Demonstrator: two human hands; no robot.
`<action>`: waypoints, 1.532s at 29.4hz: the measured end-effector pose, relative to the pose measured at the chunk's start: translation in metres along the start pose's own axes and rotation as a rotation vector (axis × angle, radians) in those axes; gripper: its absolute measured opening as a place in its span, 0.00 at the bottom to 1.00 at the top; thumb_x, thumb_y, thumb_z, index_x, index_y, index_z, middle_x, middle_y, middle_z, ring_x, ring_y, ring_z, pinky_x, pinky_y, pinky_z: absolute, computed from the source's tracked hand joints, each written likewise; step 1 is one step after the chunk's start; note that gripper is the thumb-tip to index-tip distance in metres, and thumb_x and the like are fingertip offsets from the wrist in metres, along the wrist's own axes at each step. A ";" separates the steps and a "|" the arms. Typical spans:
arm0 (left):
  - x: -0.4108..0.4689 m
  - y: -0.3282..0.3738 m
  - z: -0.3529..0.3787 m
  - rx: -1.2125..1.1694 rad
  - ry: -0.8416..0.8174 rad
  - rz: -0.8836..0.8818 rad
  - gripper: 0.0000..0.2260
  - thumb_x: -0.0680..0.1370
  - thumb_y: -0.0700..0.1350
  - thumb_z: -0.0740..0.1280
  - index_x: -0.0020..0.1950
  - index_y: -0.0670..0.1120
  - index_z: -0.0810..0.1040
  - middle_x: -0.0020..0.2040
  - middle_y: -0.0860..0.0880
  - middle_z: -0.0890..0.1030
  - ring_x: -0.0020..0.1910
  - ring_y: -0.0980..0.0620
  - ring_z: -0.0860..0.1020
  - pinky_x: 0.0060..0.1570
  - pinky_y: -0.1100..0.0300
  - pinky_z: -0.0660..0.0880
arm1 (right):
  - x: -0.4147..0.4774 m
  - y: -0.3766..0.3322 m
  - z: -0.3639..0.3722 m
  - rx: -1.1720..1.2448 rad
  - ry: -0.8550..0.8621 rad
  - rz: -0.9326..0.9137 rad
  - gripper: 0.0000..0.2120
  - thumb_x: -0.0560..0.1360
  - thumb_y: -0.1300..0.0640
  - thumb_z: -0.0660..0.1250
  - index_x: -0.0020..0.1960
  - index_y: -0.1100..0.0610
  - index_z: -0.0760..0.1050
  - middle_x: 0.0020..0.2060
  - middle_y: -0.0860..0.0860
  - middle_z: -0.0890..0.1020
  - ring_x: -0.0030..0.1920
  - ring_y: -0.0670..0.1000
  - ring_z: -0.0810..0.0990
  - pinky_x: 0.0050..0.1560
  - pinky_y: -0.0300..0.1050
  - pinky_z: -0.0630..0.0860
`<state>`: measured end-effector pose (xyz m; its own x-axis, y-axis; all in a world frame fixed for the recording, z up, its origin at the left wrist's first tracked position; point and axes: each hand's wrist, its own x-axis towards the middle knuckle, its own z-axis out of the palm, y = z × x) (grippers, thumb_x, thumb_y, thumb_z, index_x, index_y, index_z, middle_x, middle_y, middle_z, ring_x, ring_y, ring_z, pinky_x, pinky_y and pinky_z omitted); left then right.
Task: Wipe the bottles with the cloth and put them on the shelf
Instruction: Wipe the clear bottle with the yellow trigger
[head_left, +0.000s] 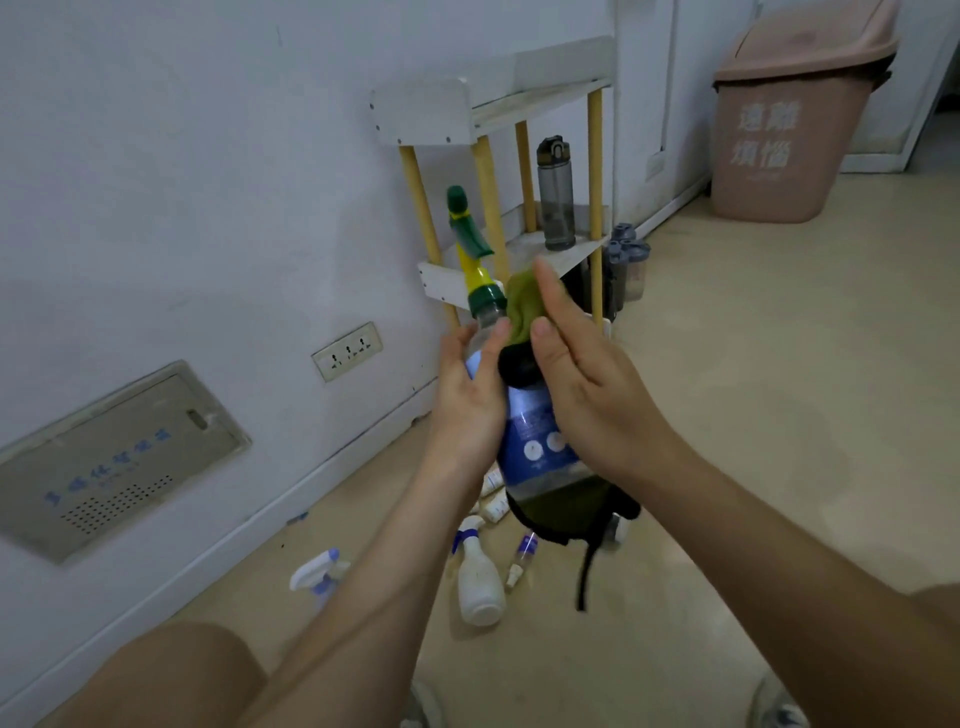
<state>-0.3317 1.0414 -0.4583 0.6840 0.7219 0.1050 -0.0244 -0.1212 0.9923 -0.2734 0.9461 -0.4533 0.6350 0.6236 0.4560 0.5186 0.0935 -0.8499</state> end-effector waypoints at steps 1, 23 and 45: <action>-0.004 -0.004 0.001 0.021 -0.032 0.001 0.31 0.69 0.68 0.64 0.63 0.49 0.70 0.54 0.47 0.81 0.52 0.49 0.82 0.54 0.48 0.78 | 0.003 0.001 -0.004 0.016 -0.002 0.027 0.25 0.85 0.53 0.53 0.80 0.47 0.51 0.73 0.42 0.65 0.70 0.39 0.64 0.71 0.37 0.60; 0.020 -0.018 -0.012 -0.549 0.561 -0.094 0.21 0.79 0.55 0.65 0.66 0.44 0.70 0.53 0.44 0.80 0.51 0.46 0.81 0.53 0.47 0.80 | -0.029 0.039 0.031 0.527 0.079 0.492 0.10 0.81 0.51 0.64 0.58 0.47 0.82 0.52 0.47 0.86 0.55 0.50 0.83 0.62 0.53 0.78; 0.010 -0.034 -0.003 -0.293 0.358 -0.021 0.24 0.70 0.45 0.77 0.57 0.54 0.66 0.52 0.49 0.78 0.48 0.53 0.81 0.48 0.55 0.81 | -0.021 0.041 0.042 0.513 0.265 0.666 0.13 0.80 0.48 0.60 0.58 0.51 0.80 0.51 0.54 0.85 0.51 0.57 0.84 0.55 0.56 0.81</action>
<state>-0.3263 1.0548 -0.4903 0.3927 0.9183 0.0497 -0.2536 0.0562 0.9657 -0.2897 0.9693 -0.5085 0.8586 0.4784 -0.1841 -0.2873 0.1516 -0.9458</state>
